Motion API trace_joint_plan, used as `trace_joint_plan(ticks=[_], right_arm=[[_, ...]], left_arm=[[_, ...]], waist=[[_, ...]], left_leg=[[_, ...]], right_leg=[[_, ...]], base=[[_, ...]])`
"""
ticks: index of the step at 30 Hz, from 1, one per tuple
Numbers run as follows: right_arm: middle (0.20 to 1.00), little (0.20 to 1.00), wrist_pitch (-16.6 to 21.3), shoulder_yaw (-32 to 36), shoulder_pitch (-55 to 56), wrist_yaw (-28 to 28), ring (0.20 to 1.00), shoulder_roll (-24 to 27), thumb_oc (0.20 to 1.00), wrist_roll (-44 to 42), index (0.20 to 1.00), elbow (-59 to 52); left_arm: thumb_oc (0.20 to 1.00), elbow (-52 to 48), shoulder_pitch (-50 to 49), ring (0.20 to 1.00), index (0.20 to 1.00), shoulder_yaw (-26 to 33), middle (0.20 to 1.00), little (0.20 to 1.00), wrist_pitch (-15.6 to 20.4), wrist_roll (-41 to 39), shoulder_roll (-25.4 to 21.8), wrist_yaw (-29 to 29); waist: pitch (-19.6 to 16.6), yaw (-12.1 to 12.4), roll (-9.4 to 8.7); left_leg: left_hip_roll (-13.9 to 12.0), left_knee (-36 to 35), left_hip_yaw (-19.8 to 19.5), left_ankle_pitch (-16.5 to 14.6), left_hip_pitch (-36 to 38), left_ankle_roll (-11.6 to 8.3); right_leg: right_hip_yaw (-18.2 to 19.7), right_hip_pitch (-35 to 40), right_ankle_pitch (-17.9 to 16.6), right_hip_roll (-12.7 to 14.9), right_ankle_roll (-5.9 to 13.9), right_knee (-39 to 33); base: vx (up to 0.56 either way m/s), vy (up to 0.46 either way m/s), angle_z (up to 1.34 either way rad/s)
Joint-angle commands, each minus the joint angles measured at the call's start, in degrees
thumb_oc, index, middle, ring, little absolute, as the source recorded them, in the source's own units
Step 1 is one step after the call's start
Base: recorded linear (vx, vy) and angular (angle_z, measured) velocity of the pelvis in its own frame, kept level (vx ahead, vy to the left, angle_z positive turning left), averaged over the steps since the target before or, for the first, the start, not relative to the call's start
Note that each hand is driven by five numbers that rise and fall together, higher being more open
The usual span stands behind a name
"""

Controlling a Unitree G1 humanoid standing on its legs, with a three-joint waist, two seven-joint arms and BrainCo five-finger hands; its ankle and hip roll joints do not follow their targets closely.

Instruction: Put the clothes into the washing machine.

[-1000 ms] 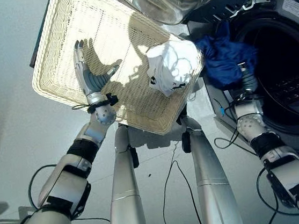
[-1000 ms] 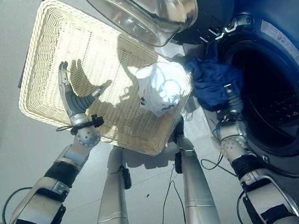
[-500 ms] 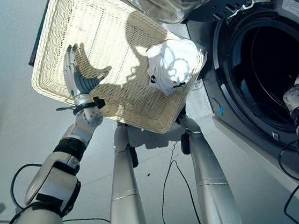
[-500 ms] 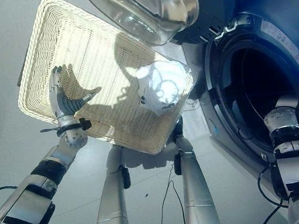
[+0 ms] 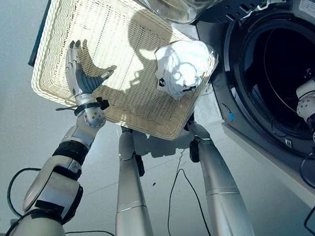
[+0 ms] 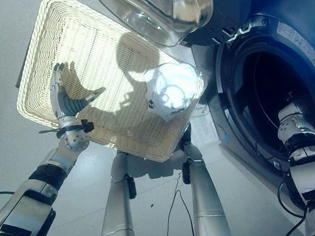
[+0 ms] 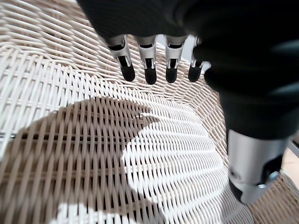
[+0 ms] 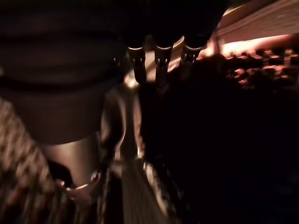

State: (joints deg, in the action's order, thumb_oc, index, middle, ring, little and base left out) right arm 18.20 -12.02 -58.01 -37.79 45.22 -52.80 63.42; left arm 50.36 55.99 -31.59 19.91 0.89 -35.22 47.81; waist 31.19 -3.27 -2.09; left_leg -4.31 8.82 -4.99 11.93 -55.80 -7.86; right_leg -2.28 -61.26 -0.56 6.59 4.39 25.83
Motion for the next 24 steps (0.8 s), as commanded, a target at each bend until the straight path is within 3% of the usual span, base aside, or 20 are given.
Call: trace_joint_plan(ticks=[1, 6, 14, 24], right_arm=[[1.000, 1.000, 1.0, -1.6, 1.2, 0.8, 1.000, 3.0, 1.000, 3.3, 1.000, 0.4], [1.000, 1.000, 1.7, -2.1, 2.1, 3.2, 1.000, -0.8, 1.000, 6.1, 1.000, -1.2], [1.000, 1.000, 1.0, -4.4, 10.1, 4.5, 1.000, -9.8, 1.000, 18.4, 1.000, -14.5], [1.000, 1.000, 1.0, -8.5, 16.5, 2.3, 1.000, -15.0, 1.000, 30.8, 1.000, -28.8]], left_arm=[[1.000, 0.7, 2.1, 1.000, 1.000, 1.0, 1.000, 1.000, 2.7, -3.2, 1.3, -1.0], [1.000, 1.9, 3.1, 1.000, 1.000, 2.8, 1.000, 1.000, 3.7, -6.9, 2.5, -2.0], [1.000, 0.7, 0.1, 1.000, 1.000, 8.0, 1.000, 1.000, 5.6, -13.3, 5.6, -1.7], [1.000, -1.1, -2.6, 1.000, 1.000, 11.6, 1.000, 1.000, 6.8, -13.7, 7.7, -0.2]], waist=[[-1.4, 0.7, -1.16], [-1.4, 0.3, -0.45], [-1.4, -0.5, 0.28], [-1.4, -1.5, 0.34]], left_leg=[[5.3, 7.2, 1.8, -7.3, -0.7, 2.49], [5.3, 6.7, 2.5, -6.8, -1.6, 2.41], [5.0, 6.1, 3.8, -6.8, -1.3, 2.06], [4.6, 5.5, 5.0, -5.8, -1.3, 1.72]], right_leg=[[-3.7, 3.2, -10.8, -2.7, 4.29, -12.3], [-3.3, 1.9, -11.0, -2.5, 4.26, -12.2], [-2.1, 1.4, -9.6, -3.0, 3.67, -11.3], [-1.2, 1.0, -9.1, -3.5, 3.07, -11.1]], base=[[0.00, 0.000, 0.00], [0.00, 0.034, 0.01], [-0.01, 0.053, -0.01], [-0.01, 0.039, -0.02]])
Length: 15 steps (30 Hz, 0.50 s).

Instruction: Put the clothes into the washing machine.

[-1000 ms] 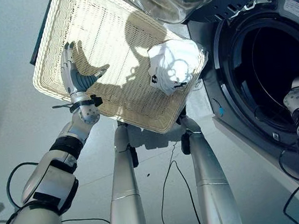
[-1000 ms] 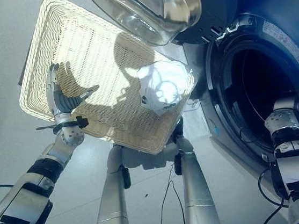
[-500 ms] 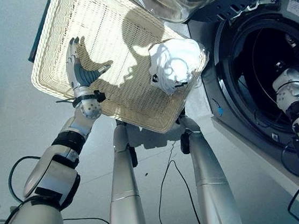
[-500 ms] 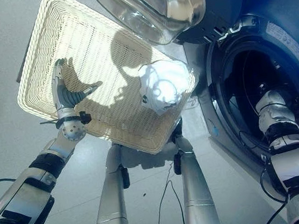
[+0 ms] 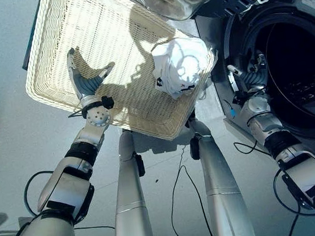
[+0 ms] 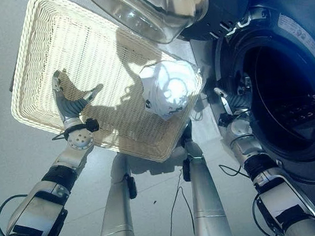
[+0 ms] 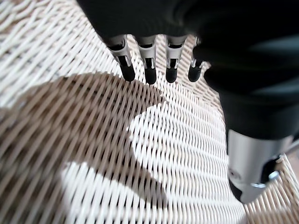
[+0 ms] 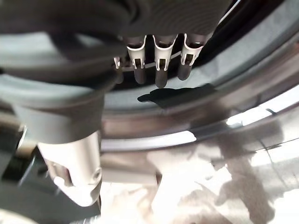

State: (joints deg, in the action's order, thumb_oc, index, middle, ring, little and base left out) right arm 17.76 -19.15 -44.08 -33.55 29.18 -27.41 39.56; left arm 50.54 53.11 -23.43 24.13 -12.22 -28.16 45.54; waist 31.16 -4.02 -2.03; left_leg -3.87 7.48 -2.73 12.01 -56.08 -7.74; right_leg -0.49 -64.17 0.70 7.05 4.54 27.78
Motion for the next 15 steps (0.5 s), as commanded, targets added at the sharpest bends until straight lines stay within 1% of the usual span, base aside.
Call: trace_joint_plan(ticks=[1, 6, 7, 8, 9, 12, 13, 15], right_arm=[[1.000, 1.000, 1.3, -1.7, 3.1, -2.0, 1.000, 0.8, 1.000, 7.1, 1.000, -6.5], [1.000, 1.000, 1.7, -2.9, 4.3, -4.4, 1.000, 0.7, 1.000, 17.8, 1.000, -13.5], [1.000, 1.000, 1.6, -3.0, 4.3, -4.5, 1.000, 0.7, 1.000, 18.2, 1.000, -13.7], [1.000, 1.000, 1.2, -3.5, 4.2, -5.9, 1.000, 0.6, 1.000, 22.0, 1.000, -16.1], [1.000, 1.000, 1.2, -3.6, 4.2, -6.4, 1.000, 0.6, 1.000, 23.8, 1.000, -17.1], [1.000, 1.000, 2.0, -4.1, 3.5, -6.9, 1.000, 0.9, 1.000, 29.6, 1.000, -18.9], [1.000, 1.000, 1.9, -4.1, 3.4, -6.9, 1.000, 1.0, 1.000, 29.7, 1.000, -19.2], [1.000, 1.000, 1.0, -5.4, 2.2, -6.9, 1.000, 1.7, 1.000, 34.6, 1.000, -21.2]], left_arm=[[1.000, -1.6, 0.1, 1.000, 1.000, 3.6, 1.000, 1.000, 2.5, -0.6, 0.7, 2.3], [1.000, -2.2, -0.6, 1.000, 1.000, 4.5, 1.000, 1.000, 2.4, 0.4, 1.4, 2.7], [1.000, -2.2, -0.7, 1.000, 1.000, 4.5, 1.000, 1.000, 2.4, 0.4, 1.4, 2.7], [1.000, -2.4, -0.9, 1.000, 1.000, 4.7, 1.000, 1.000, 2.3, 0.9, 1.9, 2.8], [1.000, -2.6, -1.1, 1.000, 1.000, 4.8, 1.000, 1.000, 2.3, 0.9, 2.1, 2.8], [1.000, -2.8, -1.0, 1.000, 1.000, 5.0, 1.000, 1.000, 1.9, 1.4, 2.6, 2.9], [1.000, -2.8, -1.0, 1.000, 1.000, 5.1, 1.000, 1.000, 1.9, 1.4, 2.6, 2.8], [1.000, -2.8, -0.8, 1.000, 1.000, 5.3, 1.000, 1.000, 1.6, 1.7, 2.7, 2.6]], waist=[[-1.4, -0.9, 0.31], [-1.4, -1.3, 0.33], [-1.4, -1.3, 0.33], [-1.4, -1.3, 0.46], [-1.4, -1.3, 0.57], [-1.4, -1.3, 0.78], [-1.4, -1.3, 0.78], [-1.4, -1.2, 0.79]], left_leg=[[4.2, 6.8, 2.8, -5.8, -1.0, 1.59], [4.1, 6.6, 2.9, -5.5, -0.9, 1.61], [4.1, 6.6, 2.9, -5.5, -0.9, 1.61], [4.2, 6.5, 2.9, -5.3, -0.8, 1.63], [4.2, 6.6, 2.9, -5.3, -0.8, 1.64], [4.1, 6.6, 3.0, -5.3, -0.8, 1.68], [4.1, 6.6, 3.0, -5.2, -0.8, 1.67], [4.1, 6.9, 2.9, -5.2, -0.8, 1.61]], right_leg=[[-2.9, 3.9, -10.3, -4.0, 2.89, -13.0], [-2.6, 4.1, -10.1, -4.2, 2.88, -13.0], [-2.6, 4.1, -10.0, -4.2, 2.88, -13.0], [-2.5, 4.2, -10.0, -4.2, 2.91, -13.0], [-2.5, 4.2, -9.9, -4.1, 2.96, -12.9], [-2.5, 4.3, -9.9, -4.0, 3.10, -13.0], [-2.5, 4.3, -9.9, -4.0, 3.11, -13.0], [-2.5, 4.4, -9.8, -3.9, 3.23, -12.8]], base=[[-0.01, 0.035, -0.01], [0.00, 0.013, 0.00], [0.00, 0.000, 0.00], [0.00, 0.000, 0.00], [-0.01, 0.030, 0.00], [0.00, 0.000, 0.00], [0.00, 0.000, 0.00], [0.00, 0.000, 0.00]])
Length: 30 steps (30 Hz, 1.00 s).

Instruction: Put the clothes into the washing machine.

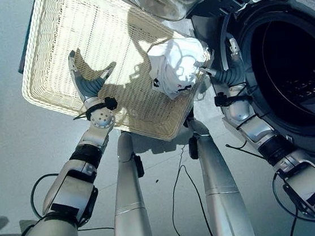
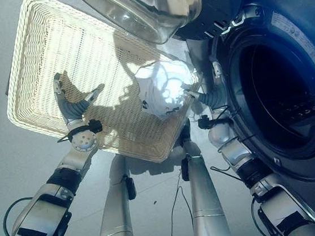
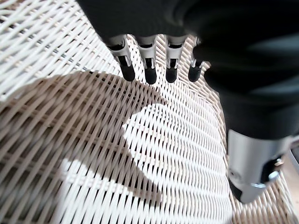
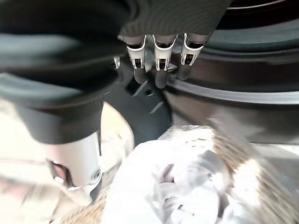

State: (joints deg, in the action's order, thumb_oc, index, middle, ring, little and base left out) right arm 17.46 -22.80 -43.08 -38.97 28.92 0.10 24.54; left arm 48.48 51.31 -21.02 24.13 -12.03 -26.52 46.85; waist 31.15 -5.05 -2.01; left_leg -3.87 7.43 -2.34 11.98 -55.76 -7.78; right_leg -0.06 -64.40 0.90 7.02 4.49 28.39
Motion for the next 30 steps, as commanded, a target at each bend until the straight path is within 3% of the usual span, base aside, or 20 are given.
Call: trace_joint_plan(ticks=[1, 9, 13, 17, 30], right_arm=[[1.000, 1.000, 1.3, -1.9, 1.1, -1.6, 1.000, 2.0, 1.000, 8.0, 1.000, -6.2], [1.000, 1.000, -2.1, -8.4, -4.7, -1.2, 1.000, 6.3, 1.000, 19.0, 1.000, -4.6], [1.000, 1.000, -5.8, -13.9, -9.1, 1.9, 1.000, 7.7, 1.000, 17.4, 1.000, 0.4], [1.000, 1.000, -7.1, -18.8, -12.6, 2.1, 1.000, 8.3, 1.000, 15.3, 1.000, 6.0], [1.000, 1.000, -12.7, -25.7, -21.9, 11.5, 1.000, 5.5, 1.000, 14.2, 1.000, 24.7]], left_arm=[[1.000, -0.7, 1.0, 1.000, 1.000, 2.9, 1.000, 1.000, 1.5, 1.5, 1.1, 1.2], [1.000, 0.4, 2.9, 1.000, 1.000, 2.3, 1.000, 1.000, 1.3, 0.9, 0.7, 0.1], [1.000, 1.8, 5.0, 1.000, 1.000, 1.0, 1.000, 1.000, 1.3, -0.2, -0.1, -1.0], [1.000, 3.4, 7.0, 1.000, 1.000, -0.8, 1.000, 1.000, 1.3, -1.5, -0.3, -1.4], [1.000, 6.8, 11.2, 1.000, 1.000, -3.6, 1.000, 1.000, 1.8, -3.0, 0.7, -2.7]], waist=[[-1.4, -0.1, 0.78], [-1.4, 0.6, 0.74], [-1.4, 1.2, 0.59], [-1.4, 1.7, 0.61], [-1.4, 3.6, 1.54]], left_leg=[[4.1, 7.0, 2.5, -5.2, -1.1, 1.66], [4.3, 7.7, 2.0, -5.2, -1.0, 1.64], [4.4, 7.9, 1.7, -5.1, -1.4, 1.52], [4.6, 8.3, 1.4, -5.1, -1.7, 1.61], [5.3, 8.6, 0.8, -4.8, -2.3, 2.05]], right_leg=[[-3.0, 4.6, -10.0, -3.8, 3.29, -13.3], [-3.7, 5.0, -9.9, -3.3, 3.64, -13.0], [-4.2, 4.9, -9.9, -3.1, 3.68, -12.9], [-4.6, 4.6, -10.1, -2.9, 3.54, -12.6], [-6.0, 4.1, -10.3, -2.5, 3.16, -12.3]], base=[[0.00, 0.000, 0.00], [0.00, -0.008, 0.00], [0.00, -0.047, 0.05], [0.00, -0.032, 0.05], [0.00, -0.008, 0.00]])
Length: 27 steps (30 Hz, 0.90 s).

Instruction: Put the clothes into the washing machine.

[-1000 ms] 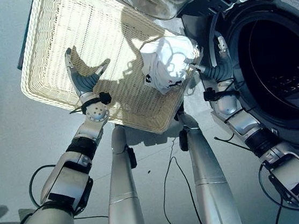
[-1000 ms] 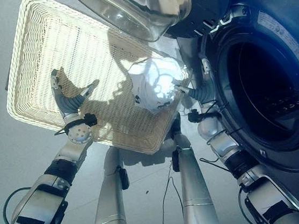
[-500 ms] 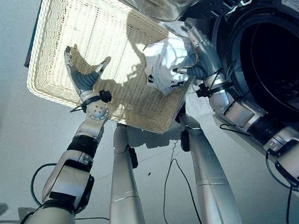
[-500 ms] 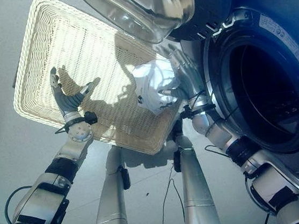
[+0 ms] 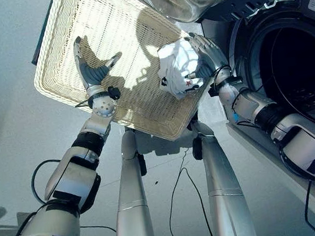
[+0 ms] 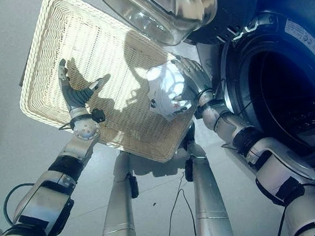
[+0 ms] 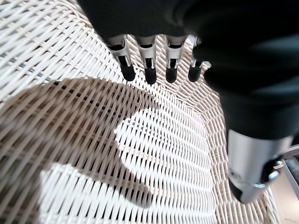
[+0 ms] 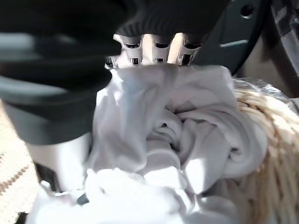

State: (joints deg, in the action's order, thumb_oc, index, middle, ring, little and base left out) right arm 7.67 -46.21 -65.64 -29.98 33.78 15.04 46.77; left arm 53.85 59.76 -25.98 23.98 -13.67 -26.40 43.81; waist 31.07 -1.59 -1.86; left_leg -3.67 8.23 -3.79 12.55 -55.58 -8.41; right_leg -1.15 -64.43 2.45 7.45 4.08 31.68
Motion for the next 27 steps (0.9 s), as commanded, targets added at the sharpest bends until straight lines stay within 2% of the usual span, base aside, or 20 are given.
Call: trace_joint_plan(ticks=[1, 8, 11, 18, 20, 27], right_arm=[[1.000, 1.000, -2.9, -2.9, -0.1, 3.4, 1.000, 0.5, 1.000, -0.3, 1.000, 4.5], [1.000, 1.000, -1.3, -5.0, -1.9, 6.5, 1.000, -0.3, 1.000, 2.9, 1.000, 7.2], [1.000, 1.000, -0.7, -5.8, -2.1, 6.1, 1.000, -0.2, 1.000, 4.9, 1.000, 6.6], [1.000, 1.000, 0.1, -5.7, -2.0, -3.1, 1.000, -0.2, 1.000, 8.8, 1.000, 4.3], [1.000, 1.000, 1.1, -4.4, -1.5, -8.0, 1.000, 0.0, 1.000, 8.7, 1.000, 2.6], [1.000, 1.000, 2.9, -0.6, 0.9, -16.6, 1.000, 1.1, 1.000, 8.9, 1.000, -3.9]], left_arm=[[1.000, 1.7, 3.4, 1.000, 1.000, 1.0, 1.000, 1.000, 1.8, -1.7, 0.7, 0.0], [1.000, 1.6, 3.6, 1.000, 1.000, 0.5, 1.000, 1.000, 1.8, -1.7, 1.3, -0.2], [1.000, 1.3, 3.5, 1.000, 1.000, 0.3, 1.000, 1.000, 1.7, -1.6, 1.4, 0.1], [1.000, 1.0, 3.0, 1.000, 1.000, 0.6, 1.000, 1.000, 2.1, -0.6, 2.0, 0.9], [1.000, 0.7, 2.6, 1.000, 1.000, 0.8, 1.000, 1.000, 2.1, -0.2, 2.1, 1.2], [1.000, -0.9, 0.9, 1.000, 1.000, 1.8, 1.000, 1.000, 2.0, 1.1, 2.5, 2.6]], waist=[[-1.3, 0.3, 1.44], [-1.3, 0.7, 1.83], [-1.3, 0.8, 1.88], [-1.3, 0.7, 1.99], [-1.3, 0.5, 2.01], [-1.3, 0.0, 1.85]], left_leg=[[5.2, 7.7, 2.2, -5.3, -2.5, 2.79], [5.4, 7.4, 2.0, -4.9, -2.5, 2.89], [5.5, 7.2, 2.0, -4.7, -2.5, 2.90], [5.7, 7.2, 1.8, -4.6, -2.7, 3.06], [5.7, 7.3, 1.8, -4.7, -2.9, 3.02], [5.7, 7.3, 1.7, -4.9, -3.1, 3.20]], right_leg=[[-5.1, 4.2, -12.1, -2.8, 3.58, -15.7], [-5.3, 4.0, -12.4, -2.8, 3.51, -15.7], [-5.4, 4.0, -12.5, -2.9, 3.48, -15.8], [-5.2, 3.8, -12.6, -3.0, 3.51, -15.8], [-4.9, 3.6, -12.6, -3.0, 3.59, -15.7], [-4.3, 3.2, -12.6, -3.3, 3.67, -15.7]], base=[[0.00, 0.000, 0.00], [0.00, -0.009, 0.05], [0.00, 0.000, 0.00], [0.00, 0.000, 0.00], [0.00, 0.000, 0.00], [0.00, 0.003, 0.01]])
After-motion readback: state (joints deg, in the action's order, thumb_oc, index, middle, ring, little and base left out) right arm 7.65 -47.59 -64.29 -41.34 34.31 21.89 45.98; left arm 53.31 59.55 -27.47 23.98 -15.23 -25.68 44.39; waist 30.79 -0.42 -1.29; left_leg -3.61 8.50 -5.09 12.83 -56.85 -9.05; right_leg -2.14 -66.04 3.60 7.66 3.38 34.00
